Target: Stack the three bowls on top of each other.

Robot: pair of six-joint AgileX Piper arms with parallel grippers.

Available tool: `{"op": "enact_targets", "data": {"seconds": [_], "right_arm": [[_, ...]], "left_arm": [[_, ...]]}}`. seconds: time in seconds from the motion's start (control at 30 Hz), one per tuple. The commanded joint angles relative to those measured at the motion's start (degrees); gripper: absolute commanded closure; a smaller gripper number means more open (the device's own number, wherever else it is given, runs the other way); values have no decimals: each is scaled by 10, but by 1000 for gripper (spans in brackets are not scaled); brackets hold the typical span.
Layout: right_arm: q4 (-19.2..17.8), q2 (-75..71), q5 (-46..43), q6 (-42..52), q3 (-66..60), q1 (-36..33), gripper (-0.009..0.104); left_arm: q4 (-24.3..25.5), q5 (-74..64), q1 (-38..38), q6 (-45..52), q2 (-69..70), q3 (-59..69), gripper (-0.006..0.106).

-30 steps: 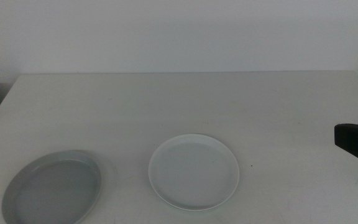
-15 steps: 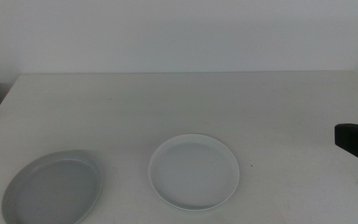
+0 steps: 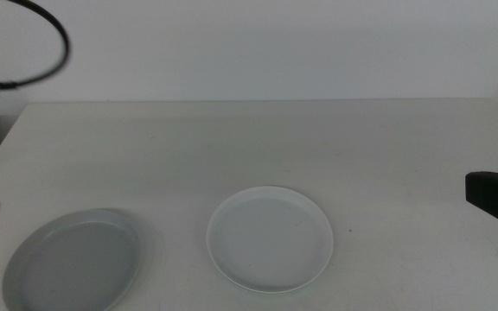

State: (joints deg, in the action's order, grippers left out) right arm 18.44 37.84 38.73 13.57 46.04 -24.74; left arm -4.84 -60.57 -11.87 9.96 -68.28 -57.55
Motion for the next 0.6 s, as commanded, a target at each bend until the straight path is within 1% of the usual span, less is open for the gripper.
{"op": "enact_targets", "data": {"seconds": [0.0, 0.07, 0.13, 0.4, 0.57], "right_arm": [[2, 0, -37, 3, 13, 4, 44], [2, 0, -37, 3, 13, 4, 44], [2, 0, -37, 3, 13, 4, 44], [2, 0, -37, 3, 13, 4, 44], [2, 0, -37, 3, 13, 4, 44]], "left_arm": [[-21, 25, -1, 65, -27, -31, -4], [-34, 26, -1, 104, -63, -42, -4], [-42, 33, -1, 122, -99, -46, -4], [-57, 53, -1, 174, -231, -46, -4], [-56, 77, -1, 188, -284, -46, -4]]}}
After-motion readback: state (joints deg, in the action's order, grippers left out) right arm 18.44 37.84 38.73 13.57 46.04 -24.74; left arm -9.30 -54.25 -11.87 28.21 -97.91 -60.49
